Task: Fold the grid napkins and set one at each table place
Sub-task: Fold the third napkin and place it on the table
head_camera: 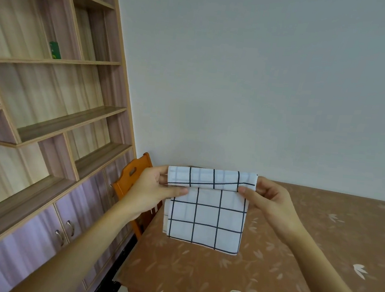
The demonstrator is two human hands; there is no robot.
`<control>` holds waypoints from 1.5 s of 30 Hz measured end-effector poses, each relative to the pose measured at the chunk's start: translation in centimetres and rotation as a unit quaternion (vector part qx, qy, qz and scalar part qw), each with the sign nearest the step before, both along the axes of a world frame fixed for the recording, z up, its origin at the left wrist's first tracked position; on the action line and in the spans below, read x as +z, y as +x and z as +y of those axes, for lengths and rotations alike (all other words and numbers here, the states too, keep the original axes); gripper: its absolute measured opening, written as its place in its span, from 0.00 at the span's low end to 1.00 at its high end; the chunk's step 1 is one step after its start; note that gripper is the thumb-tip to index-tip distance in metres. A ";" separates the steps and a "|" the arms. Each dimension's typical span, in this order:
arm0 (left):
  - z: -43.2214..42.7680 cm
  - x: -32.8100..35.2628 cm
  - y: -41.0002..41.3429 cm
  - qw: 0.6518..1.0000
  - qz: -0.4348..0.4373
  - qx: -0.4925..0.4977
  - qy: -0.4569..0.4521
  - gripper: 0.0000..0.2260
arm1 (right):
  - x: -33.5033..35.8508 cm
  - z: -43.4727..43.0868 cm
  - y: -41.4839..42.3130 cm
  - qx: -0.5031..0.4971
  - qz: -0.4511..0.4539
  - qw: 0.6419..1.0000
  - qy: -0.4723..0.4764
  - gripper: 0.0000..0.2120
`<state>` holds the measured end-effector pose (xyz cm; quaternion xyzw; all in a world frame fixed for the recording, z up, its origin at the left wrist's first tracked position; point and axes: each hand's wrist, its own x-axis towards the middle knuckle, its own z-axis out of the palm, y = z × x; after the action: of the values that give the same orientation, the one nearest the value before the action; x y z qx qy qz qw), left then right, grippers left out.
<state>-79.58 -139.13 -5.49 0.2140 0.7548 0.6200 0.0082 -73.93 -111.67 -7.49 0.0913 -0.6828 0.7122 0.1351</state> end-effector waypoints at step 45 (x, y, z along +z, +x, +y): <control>0.1 0.5 0.5 0.972 -0.224 -0.073 0.019 0.22 | -1.6 0.3 0.0 0.004 0.072 0.995 0.074 0.09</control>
<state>-79.08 -139.01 -4.99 0.1249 0.7041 0.6642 0.2181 -73.95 -111.39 -9.13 0.1553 -0.7219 0.6516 0.1738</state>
